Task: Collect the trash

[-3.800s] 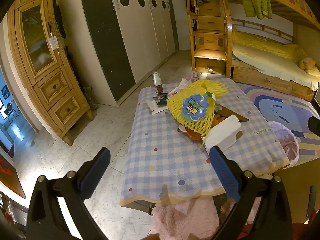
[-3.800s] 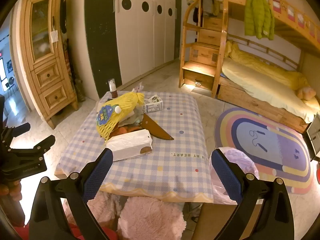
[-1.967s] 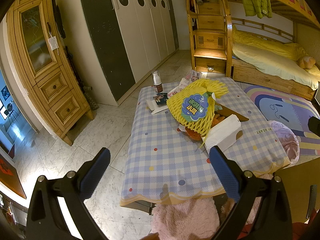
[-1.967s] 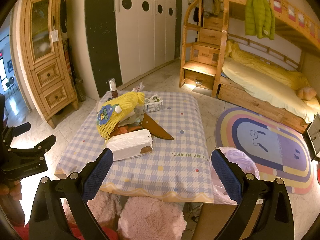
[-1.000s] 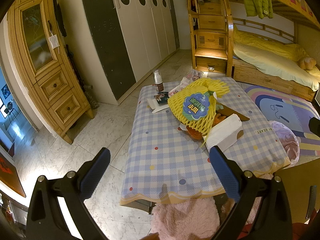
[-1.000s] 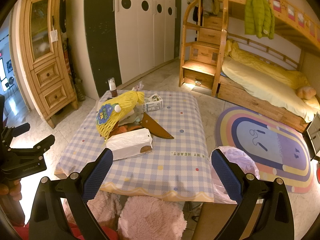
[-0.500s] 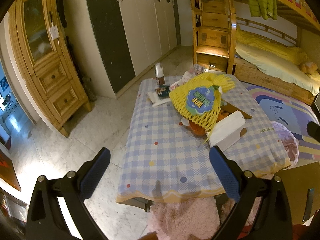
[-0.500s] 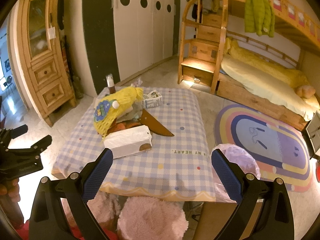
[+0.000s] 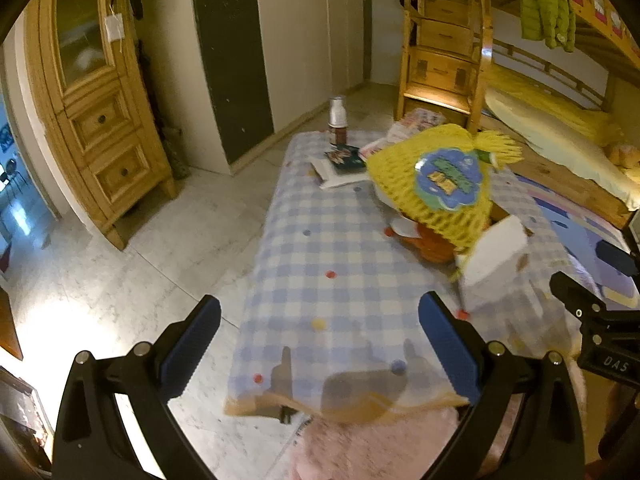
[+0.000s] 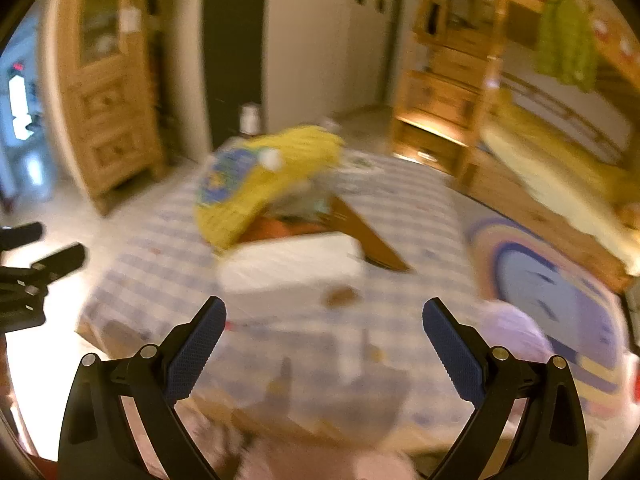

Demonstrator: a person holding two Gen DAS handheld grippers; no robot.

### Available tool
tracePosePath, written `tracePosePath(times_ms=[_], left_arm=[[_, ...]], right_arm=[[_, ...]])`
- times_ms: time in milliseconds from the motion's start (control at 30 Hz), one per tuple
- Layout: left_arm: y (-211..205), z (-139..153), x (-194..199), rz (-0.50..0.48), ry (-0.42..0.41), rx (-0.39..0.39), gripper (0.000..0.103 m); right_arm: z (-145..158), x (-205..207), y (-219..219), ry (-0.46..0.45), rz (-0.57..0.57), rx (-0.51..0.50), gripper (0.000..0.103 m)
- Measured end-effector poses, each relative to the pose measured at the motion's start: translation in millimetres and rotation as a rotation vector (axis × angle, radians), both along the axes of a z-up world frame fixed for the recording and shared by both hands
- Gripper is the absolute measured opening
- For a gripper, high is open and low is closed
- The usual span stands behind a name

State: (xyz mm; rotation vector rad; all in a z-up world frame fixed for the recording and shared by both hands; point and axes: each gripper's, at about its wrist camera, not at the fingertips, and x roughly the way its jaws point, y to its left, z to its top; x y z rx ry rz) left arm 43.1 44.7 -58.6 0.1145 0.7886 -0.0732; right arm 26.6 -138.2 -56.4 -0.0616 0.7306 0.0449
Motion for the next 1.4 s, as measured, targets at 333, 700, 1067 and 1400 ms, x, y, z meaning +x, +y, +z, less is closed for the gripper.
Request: tracePosePath(times_ms=[333, 700, 1067, 1400], left_arm=[[8, -27, 21, 0.017, -0.031, 0.030, 0.096], [23, -33, 29, 0.030, -0.010, -0.022, 0.096], [6, -29, 19, -0.053, 0.008, -0.048, 0.096], [-32, -22, 9, -0.150, 0.024, -0.041, 0.096]], right_arm=[[-39, 37, 53, 0.059, 0.013, -0.126, 0.098], [-62, 64, 59, 0.051, -0.110, -0.226, 0.091], [-42, 23, 7, 0.030, -0.149, -0.134, 0.015], [6, -22, -53, -0.115, -0.155, 0.040, 0.000]])
